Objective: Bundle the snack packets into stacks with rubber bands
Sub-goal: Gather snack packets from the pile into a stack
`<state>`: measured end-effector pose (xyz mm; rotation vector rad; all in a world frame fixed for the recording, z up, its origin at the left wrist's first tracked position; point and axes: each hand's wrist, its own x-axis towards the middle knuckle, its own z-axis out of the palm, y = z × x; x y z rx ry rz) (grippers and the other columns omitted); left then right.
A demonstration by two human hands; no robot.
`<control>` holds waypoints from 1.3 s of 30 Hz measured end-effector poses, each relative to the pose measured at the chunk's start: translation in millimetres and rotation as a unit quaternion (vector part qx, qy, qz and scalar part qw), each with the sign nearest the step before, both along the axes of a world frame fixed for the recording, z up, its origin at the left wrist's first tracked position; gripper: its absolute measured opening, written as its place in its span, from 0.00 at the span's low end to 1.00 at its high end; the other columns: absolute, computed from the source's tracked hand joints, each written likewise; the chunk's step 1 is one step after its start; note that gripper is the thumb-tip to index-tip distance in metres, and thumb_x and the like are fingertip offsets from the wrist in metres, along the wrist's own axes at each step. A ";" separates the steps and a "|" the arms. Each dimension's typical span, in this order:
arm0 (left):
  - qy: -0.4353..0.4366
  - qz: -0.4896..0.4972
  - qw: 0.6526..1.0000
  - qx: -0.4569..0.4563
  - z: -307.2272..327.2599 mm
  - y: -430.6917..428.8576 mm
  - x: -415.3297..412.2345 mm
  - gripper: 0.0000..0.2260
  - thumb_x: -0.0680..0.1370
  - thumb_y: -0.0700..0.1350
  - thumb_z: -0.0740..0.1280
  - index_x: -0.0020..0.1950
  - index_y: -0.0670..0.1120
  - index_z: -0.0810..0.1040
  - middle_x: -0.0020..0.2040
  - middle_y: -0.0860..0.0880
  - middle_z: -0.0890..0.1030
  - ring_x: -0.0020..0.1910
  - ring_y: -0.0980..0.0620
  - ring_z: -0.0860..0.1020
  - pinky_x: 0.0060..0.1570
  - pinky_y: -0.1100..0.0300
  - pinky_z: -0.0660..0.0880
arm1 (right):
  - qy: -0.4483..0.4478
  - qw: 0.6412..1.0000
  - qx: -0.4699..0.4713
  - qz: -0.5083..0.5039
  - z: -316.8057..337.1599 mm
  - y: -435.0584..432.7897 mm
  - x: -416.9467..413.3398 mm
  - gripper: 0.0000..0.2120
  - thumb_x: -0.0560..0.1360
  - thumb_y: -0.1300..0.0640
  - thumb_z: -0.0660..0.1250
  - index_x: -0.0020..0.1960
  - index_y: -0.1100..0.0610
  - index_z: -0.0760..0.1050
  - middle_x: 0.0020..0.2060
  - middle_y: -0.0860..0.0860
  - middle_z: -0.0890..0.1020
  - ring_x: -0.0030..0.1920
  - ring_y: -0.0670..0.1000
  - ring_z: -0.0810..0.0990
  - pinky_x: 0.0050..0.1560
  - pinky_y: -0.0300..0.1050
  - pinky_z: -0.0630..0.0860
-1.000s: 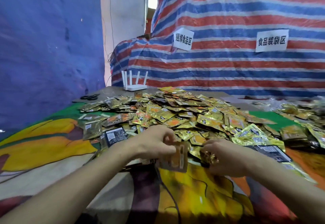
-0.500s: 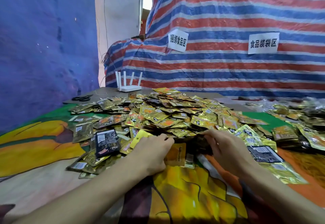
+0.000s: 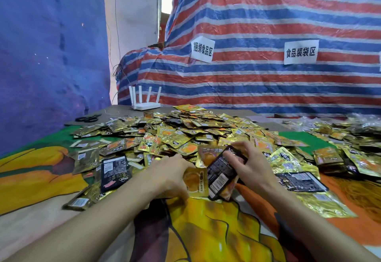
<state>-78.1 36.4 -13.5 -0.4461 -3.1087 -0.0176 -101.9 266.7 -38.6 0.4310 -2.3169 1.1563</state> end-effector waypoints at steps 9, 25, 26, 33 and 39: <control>-0.011 0.004 0.999 -0.039 14.0 11.2 -5.8 0.28 0.68 0.55 0.78 0.65 0.49 0.76 0.57 0.49 0.70 0.64 0.48 0.67 0.58 0.49 0.68 | -0.180 0.924 -0.331 0.057 2.9 9.3 1.9 0.20 0.65 0.68 0.79 0.55 0.65 0.78 0.42 0.59 0.87 0.43 0.59 0.87 0.39 0.51 0.84; -0.057 0.035 0.997 -0.044 13.1 -8.0 -14.2 0.44 0.66 0.64 0.76 0.78 0.60 0.61 0.69 0.48 0.70 0.70 0.44 0.67 0.70 0.41 0.64 | -0.235 0.919 -0.307 0.069 14.6 0.9 1.8 0.33 0.62 0.77 0.76 0.64 0.63 0.73 0.47 0.65 0.85 0.45 0.65 0.86 0.50 0.65 0.83; -0.042 0.037 0.998 -0.029 14.5 -6.9 -12.4 0.43 0.65 0.63 0.78 0.76 0.58 0.65 0.68 0.50 0.73 0.69 0.45 0.70 0.70 0.40 0.62 | -0.227 0.922 -0.309 0.056 15.7 -0.4 1.5 0.31 0.62 0.77 0.76 0.62 0.64 0.73 0.47 0.65 0.84 0.45 0.66 0.86 0.50 0.66 0.82; -0.050 0.049 0.967 0.244 25.2 -22.1 -8.7 0.17 0.70 0.42 0.78 0.56 0.47 0.78 0.49 0.49 0.82 0.43 0.52 0.81 0.39 0.60 0.78 | -0.152 0.910 -0.382 0.050 20.4 -1.8 0.5 0.13 0.67 0.76 0.74 0.48 0.63 0.80 0.41 0.58 0.87 0.38 0.57 0.87 0.32 0.47 0.82; -0.104 0.019 0.803 0.587 38.9 -52.9 -7.6 0.09 0.77 0.32 0.67 0.55 0.41 0.79 0.46 0.45 0.86 0.42 0.48 0.85 0.41 0.55 0.80 | -0.014 0.941 -0.339 0.006 29.6 -5.5 -2.4 0.11 0.72 0.69 0.74 0.44 0.54 0.82 0.37 0.47 0.86 0.40 0.49 0.87 0.35 0.40 0.81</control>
